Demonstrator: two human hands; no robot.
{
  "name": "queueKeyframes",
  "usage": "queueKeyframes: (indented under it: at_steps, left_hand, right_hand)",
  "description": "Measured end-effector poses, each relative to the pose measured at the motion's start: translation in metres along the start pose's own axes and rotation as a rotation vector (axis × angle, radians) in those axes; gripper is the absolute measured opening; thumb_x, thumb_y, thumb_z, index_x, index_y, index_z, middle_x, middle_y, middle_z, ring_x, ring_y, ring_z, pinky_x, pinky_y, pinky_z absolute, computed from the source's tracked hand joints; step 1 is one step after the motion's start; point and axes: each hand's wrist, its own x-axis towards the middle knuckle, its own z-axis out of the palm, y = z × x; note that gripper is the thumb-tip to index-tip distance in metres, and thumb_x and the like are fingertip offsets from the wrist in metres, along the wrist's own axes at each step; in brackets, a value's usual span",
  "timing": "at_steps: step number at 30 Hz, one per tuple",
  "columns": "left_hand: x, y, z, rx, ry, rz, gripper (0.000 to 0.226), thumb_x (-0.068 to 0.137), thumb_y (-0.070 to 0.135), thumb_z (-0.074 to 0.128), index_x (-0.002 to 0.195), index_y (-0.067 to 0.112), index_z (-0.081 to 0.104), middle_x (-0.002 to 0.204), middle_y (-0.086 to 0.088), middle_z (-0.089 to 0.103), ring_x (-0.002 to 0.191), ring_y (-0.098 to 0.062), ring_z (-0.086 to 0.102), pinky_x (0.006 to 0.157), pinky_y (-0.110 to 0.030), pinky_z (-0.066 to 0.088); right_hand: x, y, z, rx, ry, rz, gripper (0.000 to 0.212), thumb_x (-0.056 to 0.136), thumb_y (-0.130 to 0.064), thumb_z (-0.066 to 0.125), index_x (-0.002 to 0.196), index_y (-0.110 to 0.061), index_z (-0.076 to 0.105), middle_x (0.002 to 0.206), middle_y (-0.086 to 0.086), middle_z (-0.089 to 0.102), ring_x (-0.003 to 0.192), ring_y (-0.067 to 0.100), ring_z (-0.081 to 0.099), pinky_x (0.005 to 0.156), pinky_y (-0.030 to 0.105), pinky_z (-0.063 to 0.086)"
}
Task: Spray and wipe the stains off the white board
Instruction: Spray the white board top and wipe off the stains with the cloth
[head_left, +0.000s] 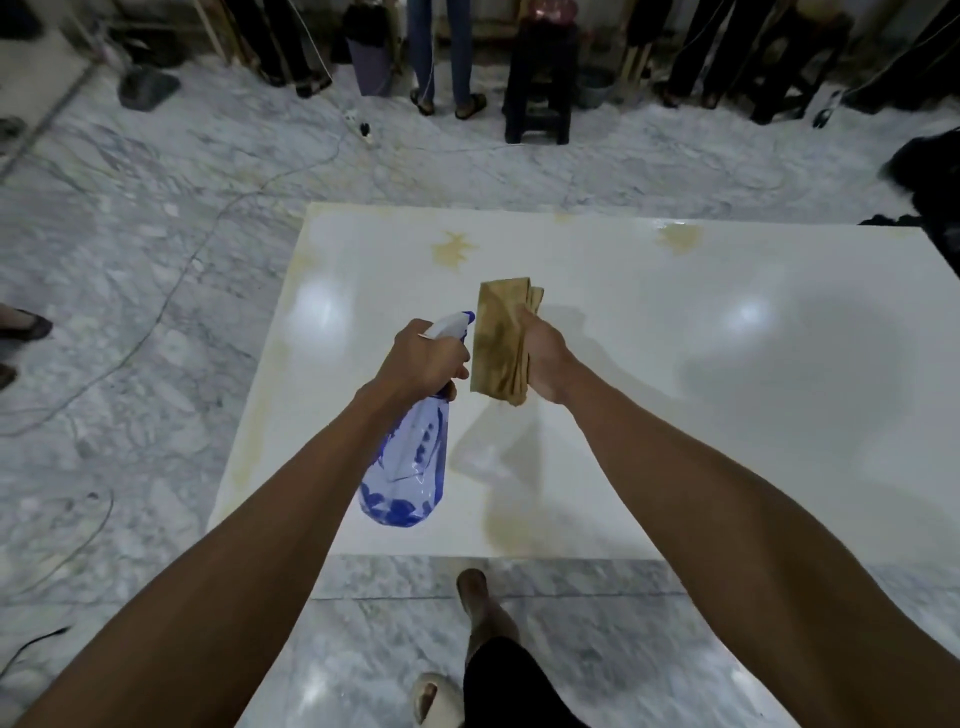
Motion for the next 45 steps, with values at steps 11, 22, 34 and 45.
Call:
queueKeyframes:
  at_steps: [11,22,34,45]
  left_hand:
    - [0.192,0.024,-0.082,-0.060,0.125,-0.076,0.027,0.069,0.019,0.053,0.079,-0.003,0.064,0.079,-0.020,0.070,0.037,-0.019,0.050,0.056,-0.034,0.050]
    - [0.257,-0.018,-0.112,-0.026,0.148,-0.072,0.022,0.090,0.014,0.053,0.076,0.001,0.065,0.079,-0.021,0.070,0.038,-0.016,0.052,0.056,-0.036,0.055]
    - [0.166,-0.042,-0.100,-0.010,0.042,-0.083,0.020,0.079,0.001,0.049,0.084,-0.011,0.064,0.089,-0.030,0.072,0.036,-0.018,0.050,0.061,-0.038,0.050]
    - [0.057,-0.096,-0.110,0.029,-0.005,-0.115,0.019,0.080,0.005,0.050,0.083,-0.001,0.067,0.082,-0.021,0.071,0.039,-0.019,0.050,0.058,-0.035,0.051]
  right_hand:
    - [0.276,-0.088,0.042,-1.075,0.294,-0.411,0.044,0.107,-0.032,0.027,0.150,-0.022,0.033,0.150,0.007,0.043,0.134,0.033,0.043,0.107,0.054,0.032]
    - [0.351,-0.004,0.055,-1.641,0.125,-0.288,0.060,0.103,-0.050,0.026,0.156,-0.041,0.001,0.166,-0.003,-0.012,0.152,0.032,-0.014,0.118,0.057,-0.012]
    - [0.209,0.084,0.076,-1.659,0.082,-0.307,0.060,0.103,-0.052,0.029,0.156,-0.041,0.002,0.167,-0.001,-0.010,0.152,0.033,-0.014,0.117,0.056,-0.011]
    - [0.055,0.167,0.097,-1.666,0.006,-0.194,0.061,0.101,-0.054,0.026,0.155,-0.044,-0.001,0.166,-0.004,-0.013,0.152,0.031,-0.016,0.119,0.055,-0.008]
